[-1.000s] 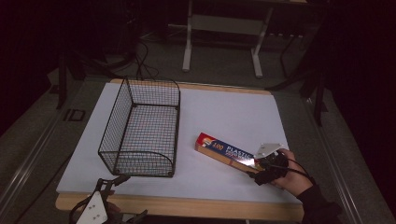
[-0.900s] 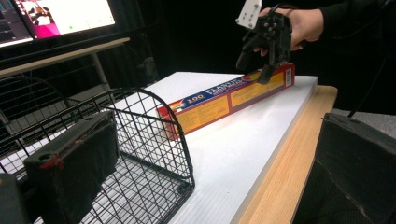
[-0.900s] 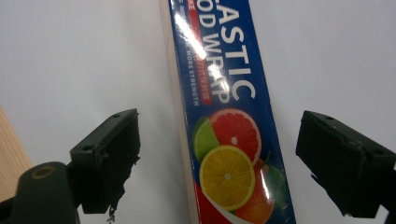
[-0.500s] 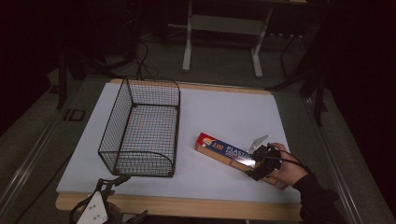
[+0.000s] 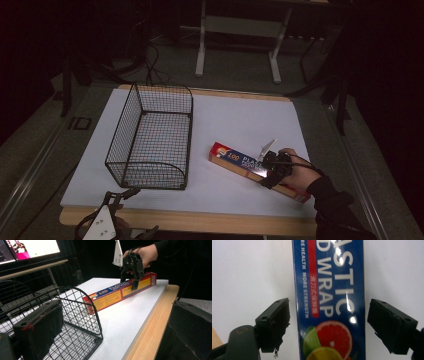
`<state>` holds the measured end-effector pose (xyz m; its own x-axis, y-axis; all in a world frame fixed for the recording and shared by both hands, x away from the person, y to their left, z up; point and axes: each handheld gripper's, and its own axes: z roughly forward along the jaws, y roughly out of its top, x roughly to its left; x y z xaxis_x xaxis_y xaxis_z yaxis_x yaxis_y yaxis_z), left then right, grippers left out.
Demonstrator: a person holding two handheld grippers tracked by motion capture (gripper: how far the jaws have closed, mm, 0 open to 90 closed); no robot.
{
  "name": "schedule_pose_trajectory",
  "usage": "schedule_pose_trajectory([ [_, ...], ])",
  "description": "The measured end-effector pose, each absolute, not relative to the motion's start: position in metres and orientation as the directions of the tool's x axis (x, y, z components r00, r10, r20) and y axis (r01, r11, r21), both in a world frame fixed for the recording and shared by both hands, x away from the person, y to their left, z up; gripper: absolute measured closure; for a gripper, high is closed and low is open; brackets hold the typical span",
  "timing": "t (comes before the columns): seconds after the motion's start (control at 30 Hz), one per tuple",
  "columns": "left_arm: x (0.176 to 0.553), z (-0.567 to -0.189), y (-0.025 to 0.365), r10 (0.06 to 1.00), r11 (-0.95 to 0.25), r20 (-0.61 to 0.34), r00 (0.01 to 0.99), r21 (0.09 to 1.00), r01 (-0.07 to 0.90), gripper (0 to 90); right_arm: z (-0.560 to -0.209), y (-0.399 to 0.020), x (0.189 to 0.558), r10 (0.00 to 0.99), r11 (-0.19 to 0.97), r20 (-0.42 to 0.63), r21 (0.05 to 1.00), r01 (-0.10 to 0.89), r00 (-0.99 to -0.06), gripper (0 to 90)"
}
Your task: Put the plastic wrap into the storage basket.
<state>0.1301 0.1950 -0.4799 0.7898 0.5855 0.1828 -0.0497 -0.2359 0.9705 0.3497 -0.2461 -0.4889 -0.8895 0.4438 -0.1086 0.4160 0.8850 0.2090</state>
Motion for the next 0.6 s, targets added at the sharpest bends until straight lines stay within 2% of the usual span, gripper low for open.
schedule_pose_trajectory([
  [0.6,0.13,-0.48,0.195,0.582,-0.234,0.178,0.793,0.971,-0.047,0.2,-0.502,-0.222,0.371,0.409,0.912,-0.062,0.071,0.405,-0.91,28.4],
])
